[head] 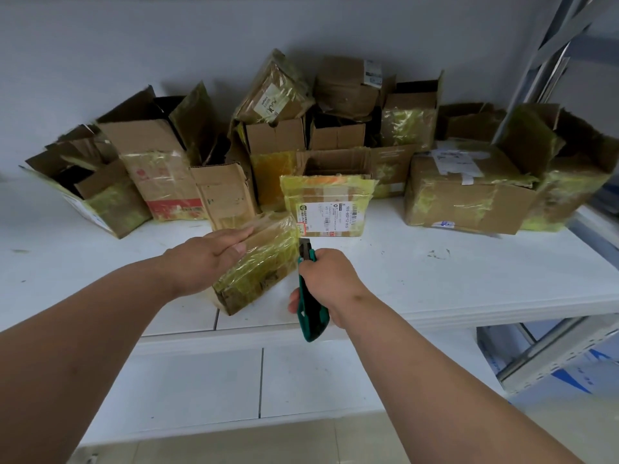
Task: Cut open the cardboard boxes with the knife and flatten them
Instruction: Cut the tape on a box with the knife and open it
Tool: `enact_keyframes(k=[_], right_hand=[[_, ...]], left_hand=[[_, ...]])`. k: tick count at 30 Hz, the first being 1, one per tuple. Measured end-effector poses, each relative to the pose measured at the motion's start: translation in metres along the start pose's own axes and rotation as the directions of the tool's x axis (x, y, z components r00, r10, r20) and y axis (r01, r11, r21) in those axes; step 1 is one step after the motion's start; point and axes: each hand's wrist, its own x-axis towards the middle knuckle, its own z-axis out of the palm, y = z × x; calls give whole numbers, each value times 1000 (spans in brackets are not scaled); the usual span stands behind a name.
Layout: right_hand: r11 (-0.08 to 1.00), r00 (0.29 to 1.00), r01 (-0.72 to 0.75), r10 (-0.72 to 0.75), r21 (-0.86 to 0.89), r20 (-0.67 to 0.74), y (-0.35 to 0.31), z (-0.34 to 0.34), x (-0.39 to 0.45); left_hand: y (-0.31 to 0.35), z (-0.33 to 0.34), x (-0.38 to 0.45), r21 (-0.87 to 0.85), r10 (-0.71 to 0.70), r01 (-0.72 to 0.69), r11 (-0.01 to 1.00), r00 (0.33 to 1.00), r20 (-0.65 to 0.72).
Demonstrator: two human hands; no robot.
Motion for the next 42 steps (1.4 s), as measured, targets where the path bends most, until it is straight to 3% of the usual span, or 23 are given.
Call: enact_keyframes(k=[10,14,27,38,42], right_hand=[[994,998,19,-13,112,-60,-2,24,1],[992,994,11,-24,123,103,6,57,-11],[979,971,2,-51,204,235,11,54,-38],[996,921,59,-81,69,380,28,71,-63],[995,945,92,-96,26,314,28,48,-63]], left_hand=[[0,4,2,-7,-46,46,999,999,-26],[6,8,3,67,-72,73,995,997,-26],[0,1,7,-191,-73,83,978,995,61],[5,-5,2,-267,-81,113,957,988,128],[6,-8,0,-140,-63,77,987,993,102]])
